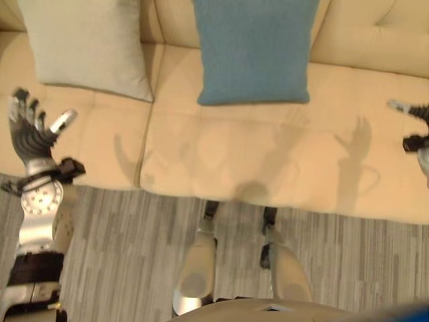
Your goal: Pick up all the scattered cushions and arrange them neatly on the sofa.
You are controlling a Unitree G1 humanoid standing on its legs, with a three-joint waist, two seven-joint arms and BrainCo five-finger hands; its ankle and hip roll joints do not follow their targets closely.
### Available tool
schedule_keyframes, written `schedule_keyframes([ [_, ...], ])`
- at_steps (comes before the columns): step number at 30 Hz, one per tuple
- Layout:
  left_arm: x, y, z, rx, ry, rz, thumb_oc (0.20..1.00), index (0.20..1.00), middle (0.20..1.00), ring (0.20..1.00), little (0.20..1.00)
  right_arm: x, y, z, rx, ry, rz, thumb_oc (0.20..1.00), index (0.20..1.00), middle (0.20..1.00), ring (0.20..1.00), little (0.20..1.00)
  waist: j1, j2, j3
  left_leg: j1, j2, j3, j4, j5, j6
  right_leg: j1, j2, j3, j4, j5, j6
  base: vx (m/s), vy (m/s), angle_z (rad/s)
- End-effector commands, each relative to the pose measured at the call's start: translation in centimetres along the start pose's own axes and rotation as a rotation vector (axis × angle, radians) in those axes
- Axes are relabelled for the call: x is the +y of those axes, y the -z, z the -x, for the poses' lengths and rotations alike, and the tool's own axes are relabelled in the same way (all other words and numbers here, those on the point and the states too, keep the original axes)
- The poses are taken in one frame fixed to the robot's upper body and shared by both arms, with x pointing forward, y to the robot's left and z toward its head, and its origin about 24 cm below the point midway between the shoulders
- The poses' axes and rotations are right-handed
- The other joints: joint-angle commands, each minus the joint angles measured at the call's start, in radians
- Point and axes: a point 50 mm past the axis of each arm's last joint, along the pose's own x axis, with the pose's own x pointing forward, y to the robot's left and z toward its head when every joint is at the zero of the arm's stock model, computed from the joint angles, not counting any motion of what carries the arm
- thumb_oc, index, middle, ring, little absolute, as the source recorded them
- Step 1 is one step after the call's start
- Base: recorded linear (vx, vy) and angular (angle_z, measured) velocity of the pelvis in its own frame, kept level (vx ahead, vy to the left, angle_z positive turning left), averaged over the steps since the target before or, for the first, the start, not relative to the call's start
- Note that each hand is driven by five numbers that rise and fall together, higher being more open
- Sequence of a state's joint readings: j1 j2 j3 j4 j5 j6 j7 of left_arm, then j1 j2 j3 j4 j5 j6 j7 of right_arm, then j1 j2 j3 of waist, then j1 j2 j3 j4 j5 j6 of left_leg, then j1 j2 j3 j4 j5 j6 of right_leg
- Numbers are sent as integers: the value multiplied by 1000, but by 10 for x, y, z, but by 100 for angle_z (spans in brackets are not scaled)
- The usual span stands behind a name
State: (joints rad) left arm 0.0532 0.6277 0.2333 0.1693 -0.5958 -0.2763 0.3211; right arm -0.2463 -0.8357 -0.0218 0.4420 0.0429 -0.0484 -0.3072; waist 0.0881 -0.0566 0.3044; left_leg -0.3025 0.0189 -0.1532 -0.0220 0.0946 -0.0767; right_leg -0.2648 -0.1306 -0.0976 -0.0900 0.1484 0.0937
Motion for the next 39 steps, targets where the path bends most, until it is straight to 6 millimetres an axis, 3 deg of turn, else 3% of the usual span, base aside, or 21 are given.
schedule_keyframes([
  [1, -10, 26, 3, 93, 92, -62, 1000, 1000, 1000, 1000, 1000, 20, 8, 6, -17, -138, 109, 1000, 1000, 1000, 1000, 1000, -18, -4, -88, 28, -31, -28, -19, -30, 16, 47, -25, -61, 20, -63, 54, 49, -32, 6],
  [2, 0, 58, 25, 237, 102, -122, 1000, 1000, 1000, 1000, 1000, 38, 33, 25, 61, -242, 128, 1000, 1000, 1000, 1000, 1000, -20, -1, -108, 54, -28, -26, -23, -32, 16, 70, -22, -69, 18, -69, 54, 61, -43, 2],
  [3, 7, 79, 38, 336, 92, -156, 1000, 1000, 1000, 1000, 1000, 41, 43, 34, 90, -277, 176, 1000, 1000, 1000, 1000, 1000, -21, 2, -116, 73, -27, -25, -24, -35, 17, 86, -20, -71, 17, -73, 54, 64, -48, 0],
  [4, 11, 105, 59, 458, 79, -178, 1000, 1000, 1000, 1000, 1000, 56, 58, 48, 163, -319, 111, 1000, 1000, 1000, 1000, 1000, -22, 5, -122, 92, -27, -19, -23, -40, 17, 106, -17, -71, 18, -78, 54, 31, -29, -3],
  [7, 25, 148, 105, 711, 69, -249, 1000, 1000, 1000, 1000, 1000, 75, 84, 71, 281, -401, 125, 1000, 1000, 1000, 1000, 1000, -28, 10, -153, 131, -26, -12, -25, -45, 21, 140, -12, -72, 16, -86, 53, 33, -24, -3],
  [9, 37, 182, 157, 969, 62, -331, 1000, 1000, 1000, 1000, 1000, 94, 109, 101, 406, -483, 123, 1000, 1000, 1000, 1000, 1000, -32, 15, -182, 171, -25, -8, -28, -52, 21, 177, -4, -70, 16, -97, 51, 32, -43, -3],
  [10, 37, 182, 157, 969, 62, -330, 1000, 1000, 1000, 1000, 1000, 94, 109, 101, 406, -483, 123, 1000, 1000, 1000, 1000, 1000, -32, 16, -181, 173, -24, -8, -28, -53, 21, 178, -4, -70, 15, -97, 51, 19, -54, -2],
  [11, 41, 194, 187, 1099, 116, -429, 1000, 1000, 1000, 1000, 1000, 105, 125, 121, 492, -538, 139, 1000, 1000, 1000, 1000, 1000, -36, 18, -198, 198, -22, -6, -36, -53, 21, 199, 1, -67, 14, -104, 49, 3, -30, -4],
  [12, 41, 194, 187, 1099, 116, -429, 1000, 1000, 1000, 1000, 1000, 105, 125, 121, 492, -538, 139, 1000, 1000, 1000, 1000, 1000, -36, 19, -197, 200, -21, -6, -37, -53, 21, 201, 1, -67, 14, -104, 49, -1, -83, -1],
  [13, 45, 201, 208, 1198, 110, -447, 1000, 1000, 1000, 1000, 1000, 113, 136, 142, 568, -574, 135, 1000, 1000, 1000, 1000, 1000, -38, 20, -210, 214, -15, -1, -43, -51, 18, 218, 6, -67, 12, -111, 45, -3, -76, -3],
  [14, 46, 203, 217, 1234, 131, -479, 1000, 1000, 1000, 1000, 1000, 115, 142, 152, 605, -590, 137, 1000, 1000, 1000, 1000, 1000, -40, 22, -216, 221, -10, 2, -47, -48, 15, 227, 9, -71, 11, -114, 43, -4, -76, 0],
  [15, 46, 203, 217, 1234, 131, -480, 1000, 1000, 1000, 1000, 1000, 115, 142, 152, 605, -590, 137, 1000, 1000, 1000, 1000, 1000, -40, 22, -216, 222, -10, 2, -47, -48, 15, 228, 9, -71, 11, -114, 43, -10, -44, -2],
  [19, 51, 206, 237, 1332, 139, -519, 1000, 1000, 1000, 1000, 1000, 125, 160, 187, 769, -623, 108, 1000, 1000, 1000, 1000, 1000, -44, 30, -229, 239, 10, 5, -60, -33, -3, 248, 25, -81, 3, -126, 34, -36, -85, -1],
  [22, 53, 206, 239, 1347, 109, -509, 1000, 1000, 1000, 1000, 1000, 129, 168, 206, 861, -633, 102, 1000, 1000, 1000, 1000, 1000, -45, 35, -224, 235, 25, -6, -64, -6, -20, 257, 47, -79, 3, -141, 17, -89, -126, 6],
  [28, 46, 207, 228, 1316, 131, -520, 1000, 1000, 1000, 1000, 1000, 133, 167, 207, 874, -639, 109, 1000, 1000, 1000, 1000, 1000, -44, 28, -203, 186, 37, -48, -34, 24, -45, 256, 91, -82, 3, -166, -14, -139, -118, 22],
  [29, 40, 208, 223, 1295, 137, -508, 1000, 1000, 1000, 1000, 1000, 132, 167, 204, 878, -620, 99, 1000, 1000, 1000, 1000, 1000, -40, 9, -175, 146, 12, -61, 84, -4, -43, 244, 77, -88, 3, -151, -18, -342, -119, 51],
  [31, 33, 209, 222, 1293, 143, -490, 1000, 1000, 1000, 1000, 1000, 130, 168, 202, 887, -624, 130, 1000, 1000, 1000, 1000, 1000, -42, -33, -171, 162, -39, -87, 251, -127, -12, 222, 45, -69, 5, -121, -12, -294, -24, 39],
  [32, 32, 210, 222, 1295, 149, -485, 1000, 1000, 1000, 1000, 1000, 130, 169, 204, 893, -625, 130, 1000, 1000, 1000, 1000, 1000, -50, -36, -175, 174, -33, -71, 287, -134, -7, 215, 39, -67, 9, -113, -10, -151, 75, -6],
  [35, 29, 211, 229, 1314, 164, -478, 1000, 1000, 1000, 1000, 1000, 130, 175, 219, 950, -651, 146, 1000, 1000, 1000, 1000, 1000, -76, -8, -203, 268, -12, -37, 157, -179, 7, 182, 47, -50, 24, -97, 6, -82, 148, -16],
  [38, 25, 212, 230, 1317, 187, -480, 1000, 1000, 1000, 1000, 1000, 135, 175, 225, 968, -694, 181, 1000, 1000, 1000, 1000, 1000, -64, 7, -182, 310, -79, -23, 82, -197, 59, 114, 0, -64, 73, -27, 47, -281, 268, -29],
  [39, 30, 211, 230, 1323, 175, -491, 1000, 1000, 1000, 1000, 1000, 139, 173, 228, 977, -704, 171, 1000, 1000, 1000, 1000, 1000, -57, 13, -168, 297, -82, -14, 88, -188, 72, 82, -10, -79, 148, -47, 54, -410, 216, -124],
])
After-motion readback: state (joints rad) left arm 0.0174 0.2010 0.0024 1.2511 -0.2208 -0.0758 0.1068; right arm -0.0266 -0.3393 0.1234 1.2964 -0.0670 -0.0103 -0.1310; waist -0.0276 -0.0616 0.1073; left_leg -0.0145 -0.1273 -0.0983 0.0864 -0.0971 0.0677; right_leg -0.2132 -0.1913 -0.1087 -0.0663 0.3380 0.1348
